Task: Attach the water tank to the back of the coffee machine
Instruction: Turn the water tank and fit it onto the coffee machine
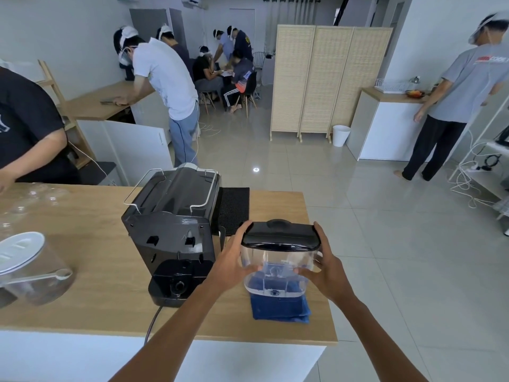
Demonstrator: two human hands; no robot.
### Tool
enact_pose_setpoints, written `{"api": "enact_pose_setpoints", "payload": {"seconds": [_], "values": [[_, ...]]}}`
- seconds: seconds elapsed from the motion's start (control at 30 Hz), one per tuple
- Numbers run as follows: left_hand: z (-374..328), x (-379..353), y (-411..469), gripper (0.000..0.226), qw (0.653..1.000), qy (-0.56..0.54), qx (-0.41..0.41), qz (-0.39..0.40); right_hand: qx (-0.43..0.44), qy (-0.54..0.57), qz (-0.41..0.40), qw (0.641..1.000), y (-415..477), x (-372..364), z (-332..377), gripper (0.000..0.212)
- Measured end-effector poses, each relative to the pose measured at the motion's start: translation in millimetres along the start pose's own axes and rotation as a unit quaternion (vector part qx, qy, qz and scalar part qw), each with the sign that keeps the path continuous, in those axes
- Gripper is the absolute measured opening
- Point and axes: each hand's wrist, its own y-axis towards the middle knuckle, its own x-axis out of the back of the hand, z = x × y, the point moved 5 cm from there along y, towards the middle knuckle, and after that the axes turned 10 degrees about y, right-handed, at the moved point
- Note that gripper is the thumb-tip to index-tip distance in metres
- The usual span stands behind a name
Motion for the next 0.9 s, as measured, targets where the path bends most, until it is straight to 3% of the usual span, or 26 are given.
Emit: {"api": "enact_pose_setpoints", "payload": {"seconds": [0.37,0.47,0.7,0.9], "values": [[-3.8,-4.6,-12.3,0.092,0.999,-0.015,-0.028,-0.003,0.019,0.035,-0.008,0.999,-3.4,2.6,2.5,0.096],[-8.0,3.2,-16.3,0.095,0.999,-0.018,-0.035,-0.009,0.025,0.054,-0.004,0.998,-7.3,1.5,6.4,0.093],[-8.8,40.5,-31.9,0.103,0.996,-0.060,-0.043,-0.045,0.054,0.028,0.028,0.998,-10.3,-3.6,52.5,0.106],[-15.5,96.0,-62.2,0.107,0.993,0.001,-0.040,-0.113,0.093,0.045,0.048,0.993,-14.1,-26.9,100.0,0.110]]}}
